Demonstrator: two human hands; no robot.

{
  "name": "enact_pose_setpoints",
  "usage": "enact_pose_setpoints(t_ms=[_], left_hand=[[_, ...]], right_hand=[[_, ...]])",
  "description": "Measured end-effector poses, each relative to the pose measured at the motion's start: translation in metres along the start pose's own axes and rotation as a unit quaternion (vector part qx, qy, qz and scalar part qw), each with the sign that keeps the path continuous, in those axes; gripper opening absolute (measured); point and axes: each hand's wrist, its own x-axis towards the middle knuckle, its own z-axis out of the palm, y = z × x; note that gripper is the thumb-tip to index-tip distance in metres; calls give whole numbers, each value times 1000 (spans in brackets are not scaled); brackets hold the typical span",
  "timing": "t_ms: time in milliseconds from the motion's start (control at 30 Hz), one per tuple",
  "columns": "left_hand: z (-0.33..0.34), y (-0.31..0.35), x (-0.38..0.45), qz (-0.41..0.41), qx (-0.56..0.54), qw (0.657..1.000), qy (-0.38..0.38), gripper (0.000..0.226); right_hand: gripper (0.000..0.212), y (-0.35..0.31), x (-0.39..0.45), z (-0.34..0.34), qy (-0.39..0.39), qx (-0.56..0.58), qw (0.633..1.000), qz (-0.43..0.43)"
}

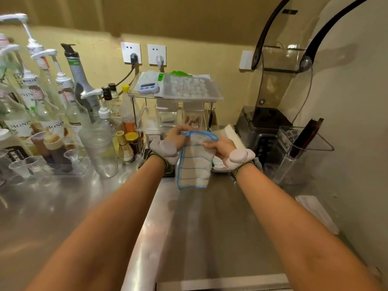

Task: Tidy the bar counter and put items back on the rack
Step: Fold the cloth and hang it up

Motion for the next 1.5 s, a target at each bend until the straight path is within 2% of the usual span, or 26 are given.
enact_pose_setpoints(t_ms=[133,233,300,367,500,600,833,1000,1133,1233,1300,1500], left_hand=[[5,-7,1,12,-23,1000,7,37],[9,-25,0,4,-28,1000,-4,35],[16,-41,-10,-11,-28,999,-17,35],[23,-59,-24,-28,-26,999,-24,36],[36,-88,-54,-56,-3,998,-29,33],[44,-103,-73,-74,22,997,-26,32],[51,-139,-103,-122,12,992,-6,34],[51,-170,-119,-213,-43,975,-52,45],[56,-197,-119,-203,12,978,-39,65],[60,-220,-99,-191,27,981,-25,68],[57,-209,-96,-180,40,983,-18,64],[53,-188,-87,-204,80,975,22,27]], right_hand=[[45,6,4,-1,2,22,1000,1],[24,23,0,-2,-5,9,1000,12],[26,40,-8,-5,-10,-2,999,36],[37,61,-18,-8,-16,0,998,66],[27,100,-43,-12,-27,7,992,122],[41,124,-60,-16,-48,0,989,140],[42,158,-86,-17,-77,-14,990,119],[39,177,-86,-19,-64,-49,992,94],[38,187,-76,-18,-34,-65,995,66],[35,179,-71,-16,-18,-62,997,47],[32,173,-63,-14,-14,-69,997,38],[23,176,-33,-4,5,-126,991,31]])
